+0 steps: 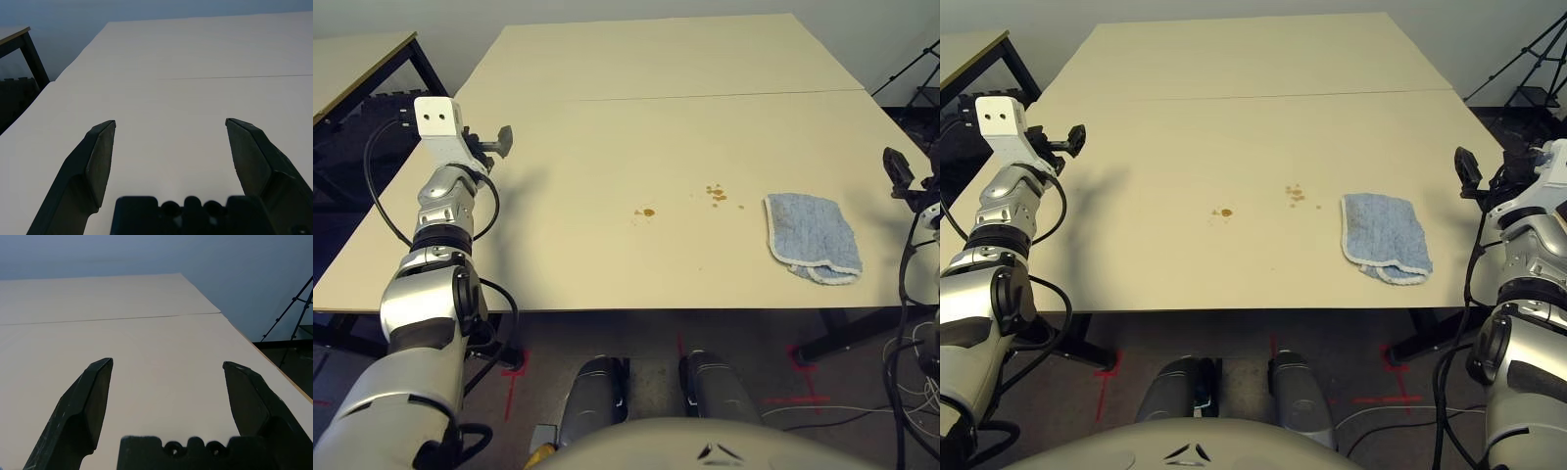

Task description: Wipe the water off the table with a rag.

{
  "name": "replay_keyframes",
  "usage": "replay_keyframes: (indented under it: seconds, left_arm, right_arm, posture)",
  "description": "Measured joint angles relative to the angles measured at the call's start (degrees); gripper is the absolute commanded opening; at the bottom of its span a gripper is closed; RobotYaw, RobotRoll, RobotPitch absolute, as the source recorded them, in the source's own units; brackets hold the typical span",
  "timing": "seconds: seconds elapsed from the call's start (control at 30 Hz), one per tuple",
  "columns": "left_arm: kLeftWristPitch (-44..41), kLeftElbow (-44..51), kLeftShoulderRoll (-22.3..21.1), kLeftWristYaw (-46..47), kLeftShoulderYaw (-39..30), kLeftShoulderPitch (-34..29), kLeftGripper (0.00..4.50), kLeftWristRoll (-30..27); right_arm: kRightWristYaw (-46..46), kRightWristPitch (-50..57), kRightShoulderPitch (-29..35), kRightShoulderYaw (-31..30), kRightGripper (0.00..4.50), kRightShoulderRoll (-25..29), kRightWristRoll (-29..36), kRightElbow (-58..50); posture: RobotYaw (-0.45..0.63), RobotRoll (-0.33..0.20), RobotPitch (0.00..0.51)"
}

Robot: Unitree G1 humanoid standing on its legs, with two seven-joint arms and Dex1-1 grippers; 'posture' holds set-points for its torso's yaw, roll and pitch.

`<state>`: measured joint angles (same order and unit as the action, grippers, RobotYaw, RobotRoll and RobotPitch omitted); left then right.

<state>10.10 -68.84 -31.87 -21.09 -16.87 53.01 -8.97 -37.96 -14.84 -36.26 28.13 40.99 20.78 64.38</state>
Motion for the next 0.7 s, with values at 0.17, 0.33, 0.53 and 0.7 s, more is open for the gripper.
replay_keyframes:
  seconds: [0.17,0.33,0.53,0.7]
  left_arm:
    - [0.0,0.0,0.0,0.1,0.0,0.0,4.50,0.0]
    - [0.0,0.0,0.3,-1.2,0.0,0.0,4.50,0.0]
    - [0.7,0.5,1.3,-13.6,0.6,-0.2,4.50,-0.4]
    - [2.2,7.3,1.9,-33.8,2.6,-3.9,4.50,-3.1]
  right_arm:
    - [-0.1,0.0,-0.1,-0.2,4.47,-0.5,0.0,-0.2]
    - [-0.2,0.4,-0.1,-0.3,4.47,-0.9,0.0,-1.5]
    - [-0.8,1.5,-0.3,-0.4,4.47,-0.9,0.0,-2.1]
    - [-1.3,2.5,-0.4,-0.4,4.47,-0.9,0.0,-3.2]
  posture:
    - [-0.27,0.000,0.073]
    - [-0.27,0.000,0.075]
    - [-0.27,0.000,0.078]
    - [-0.27,0.000,0.089]
